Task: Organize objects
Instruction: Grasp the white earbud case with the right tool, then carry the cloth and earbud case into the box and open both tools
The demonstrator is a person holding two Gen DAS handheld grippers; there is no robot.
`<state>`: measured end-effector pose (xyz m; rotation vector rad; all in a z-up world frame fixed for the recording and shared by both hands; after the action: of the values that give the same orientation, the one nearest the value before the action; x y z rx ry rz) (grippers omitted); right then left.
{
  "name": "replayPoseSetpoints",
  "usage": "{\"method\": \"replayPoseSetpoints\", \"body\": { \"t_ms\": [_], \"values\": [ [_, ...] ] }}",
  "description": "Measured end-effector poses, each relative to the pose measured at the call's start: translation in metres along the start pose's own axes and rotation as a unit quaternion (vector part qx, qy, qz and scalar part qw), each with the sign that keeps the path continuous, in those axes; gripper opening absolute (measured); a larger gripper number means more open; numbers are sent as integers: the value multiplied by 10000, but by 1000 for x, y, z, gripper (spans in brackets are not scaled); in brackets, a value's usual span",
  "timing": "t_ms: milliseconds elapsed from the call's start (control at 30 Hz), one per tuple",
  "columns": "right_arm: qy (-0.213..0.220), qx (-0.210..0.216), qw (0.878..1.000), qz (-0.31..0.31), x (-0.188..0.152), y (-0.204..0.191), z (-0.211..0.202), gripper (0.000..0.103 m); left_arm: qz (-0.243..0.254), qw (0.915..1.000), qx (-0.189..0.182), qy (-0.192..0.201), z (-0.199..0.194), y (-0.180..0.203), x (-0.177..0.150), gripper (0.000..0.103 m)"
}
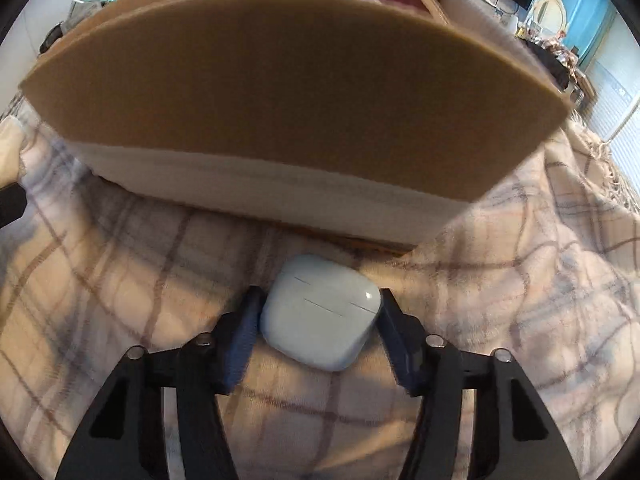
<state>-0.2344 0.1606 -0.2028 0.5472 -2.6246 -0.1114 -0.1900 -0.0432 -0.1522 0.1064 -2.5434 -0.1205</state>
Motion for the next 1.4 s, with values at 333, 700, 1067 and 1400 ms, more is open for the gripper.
{"method": "replayPoseSetpoints", "body": {
  "t_ms": [333, 700, 1067, 1400],
  "values": [
    [777, 522, 9955, -136, -33, -1, -90, 56, -94, 9991, -363, -188, -10, 20, -25, 16],
    [1824, 710, 9801, -338, -3, 17, -183, 56, -72, 9972, -738, -12, -51, 51, 11, 16],
    [2224, 783, 9710, -388, 124, 45, -199, 56, -93, 9967, -648, 471, -42, 58, 128, 16],
    [1642, 1068, 9802, -279, 177, 45, -88, 56, 107, 9951, -977, -100, 59, 47, 131, 16]
  ]
}}
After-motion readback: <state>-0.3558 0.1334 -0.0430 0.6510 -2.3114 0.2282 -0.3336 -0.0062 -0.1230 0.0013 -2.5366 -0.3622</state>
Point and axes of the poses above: each gripper's, at about its wrist camera, not at the fingertips, and z roughly the way its jaws point, y to its right, x to its top, the point moved 3 cm from there along z, roughly the way its jaws point, and after that the axes turned 7 degrees about -z, right-handed, at the moved point
